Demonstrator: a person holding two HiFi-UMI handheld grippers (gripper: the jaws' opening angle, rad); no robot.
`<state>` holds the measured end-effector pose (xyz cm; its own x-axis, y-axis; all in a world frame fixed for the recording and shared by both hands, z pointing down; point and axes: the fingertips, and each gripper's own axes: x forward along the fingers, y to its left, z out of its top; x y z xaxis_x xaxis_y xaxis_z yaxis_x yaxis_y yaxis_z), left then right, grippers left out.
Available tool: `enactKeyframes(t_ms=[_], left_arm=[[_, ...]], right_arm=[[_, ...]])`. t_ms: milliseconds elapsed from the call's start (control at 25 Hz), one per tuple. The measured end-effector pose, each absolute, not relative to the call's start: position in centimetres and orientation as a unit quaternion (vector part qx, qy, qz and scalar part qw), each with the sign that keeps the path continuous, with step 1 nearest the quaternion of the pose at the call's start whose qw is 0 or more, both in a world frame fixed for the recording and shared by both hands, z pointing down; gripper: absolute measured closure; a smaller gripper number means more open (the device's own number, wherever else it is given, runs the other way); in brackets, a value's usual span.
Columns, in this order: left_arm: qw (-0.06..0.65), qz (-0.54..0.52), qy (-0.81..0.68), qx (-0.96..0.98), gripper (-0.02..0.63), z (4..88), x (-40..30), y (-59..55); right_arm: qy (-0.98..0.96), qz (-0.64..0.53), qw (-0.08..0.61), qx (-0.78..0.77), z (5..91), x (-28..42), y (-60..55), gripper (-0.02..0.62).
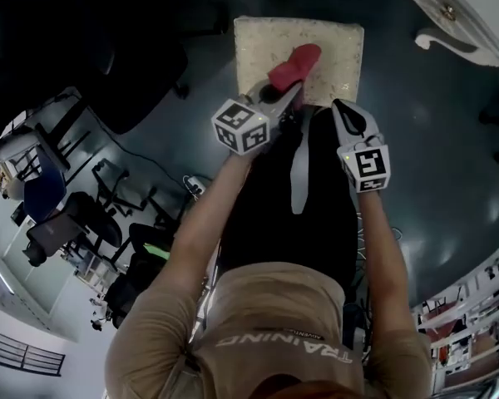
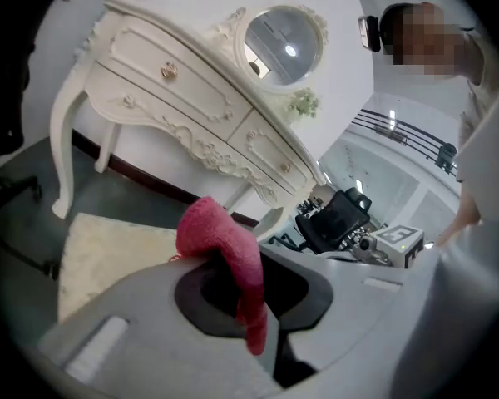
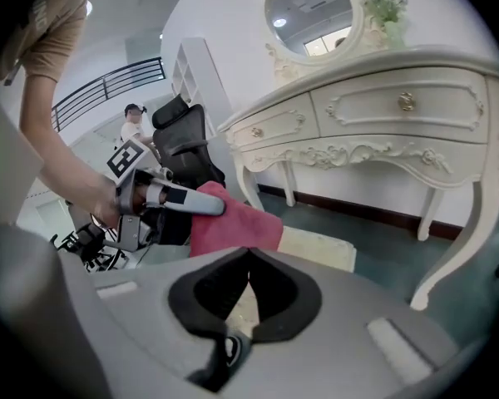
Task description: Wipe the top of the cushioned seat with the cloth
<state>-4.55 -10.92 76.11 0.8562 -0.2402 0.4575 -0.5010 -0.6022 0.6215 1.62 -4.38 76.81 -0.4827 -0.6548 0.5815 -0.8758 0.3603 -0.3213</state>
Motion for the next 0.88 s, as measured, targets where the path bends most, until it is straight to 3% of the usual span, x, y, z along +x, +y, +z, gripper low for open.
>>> enactKeyframes(t_ms=[480, 880], left_arm=[[0.373, 0.185, -0.339, 0.844, 0.574, 75.4, -24.9, -12.7], [0.396, 0.238, -0.361, 0.81, 0.574, 84.6, -28.7, -10.6]], right_arm=[[-0.827, 0.325, 0.172, 0.425, 74.8, -9.9, -6.3, 0.591], [-0.817, 0.344, 0.214, 0.411, 77.2, -11.4, -4.0, 0.592]])
